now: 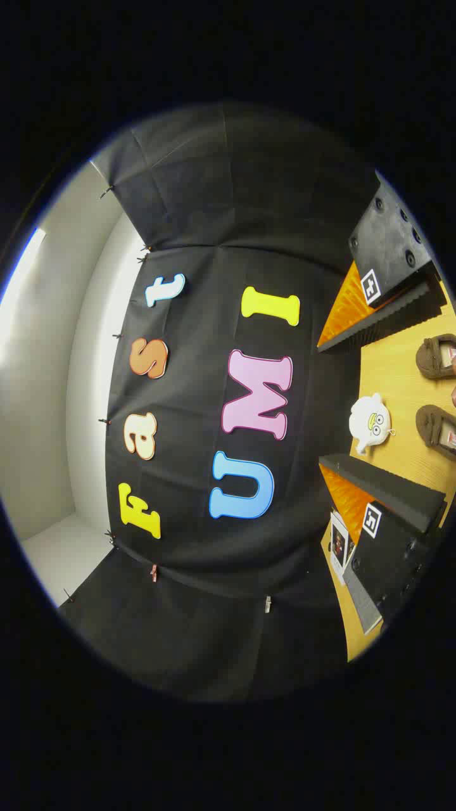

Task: Open the storage box then place both shoes into the box .Put the left shoe in first, then the right shoe, with the right side of both shoes facing outward in a uniform manner.

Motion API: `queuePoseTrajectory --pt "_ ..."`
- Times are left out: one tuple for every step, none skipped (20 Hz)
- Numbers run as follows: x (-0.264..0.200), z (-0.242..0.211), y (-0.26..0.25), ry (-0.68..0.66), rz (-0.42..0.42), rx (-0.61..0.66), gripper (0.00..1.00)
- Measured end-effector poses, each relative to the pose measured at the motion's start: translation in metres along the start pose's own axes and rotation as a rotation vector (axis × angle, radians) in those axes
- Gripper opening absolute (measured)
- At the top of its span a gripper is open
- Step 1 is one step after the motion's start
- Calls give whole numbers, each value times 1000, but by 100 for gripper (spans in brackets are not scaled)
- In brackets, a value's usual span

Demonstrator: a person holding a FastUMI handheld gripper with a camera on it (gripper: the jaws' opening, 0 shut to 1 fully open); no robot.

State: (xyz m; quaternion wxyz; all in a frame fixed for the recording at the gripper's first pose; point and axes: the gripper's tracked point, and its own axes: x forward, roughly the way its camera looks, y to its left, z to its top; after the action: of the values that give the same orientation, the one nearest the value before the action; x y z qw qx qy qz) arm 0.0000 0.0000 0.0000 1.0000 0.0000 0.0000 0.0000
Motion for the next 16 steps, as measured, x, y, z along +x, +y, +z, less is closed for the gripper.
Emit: queuePoseTrajectory --pt "2 -1 -5 4 -1 4 97" --pt "4 -2 -9 7 -5 14 97" --pt "6 -4 -13 12 -7 24 97" --pt "8 -7 -15 18 -6 32 97" --pt "9 -10 -18 24 -6 33 97" --pt "10 -11 -21 25 -6 29 97" --pt "12 -11 -22 22 -3 26 97" --pt "13 -12 -24 20 0 27 97" --pt "15 -12 -24 21 5 30 97" --pt "17 -14 -25 25 7 36 97" --pt "19 -16 -25 29 12 43 97" --pt "20 -19 -25 34 14 48 97" --pt "21 -22 -27 40 14 47 97" --pt "21 -26 -28 49 14 46 97" --pt "22 -28 -29 56 12 46 97" --pt "23 -32 -31 63 9 48 97"
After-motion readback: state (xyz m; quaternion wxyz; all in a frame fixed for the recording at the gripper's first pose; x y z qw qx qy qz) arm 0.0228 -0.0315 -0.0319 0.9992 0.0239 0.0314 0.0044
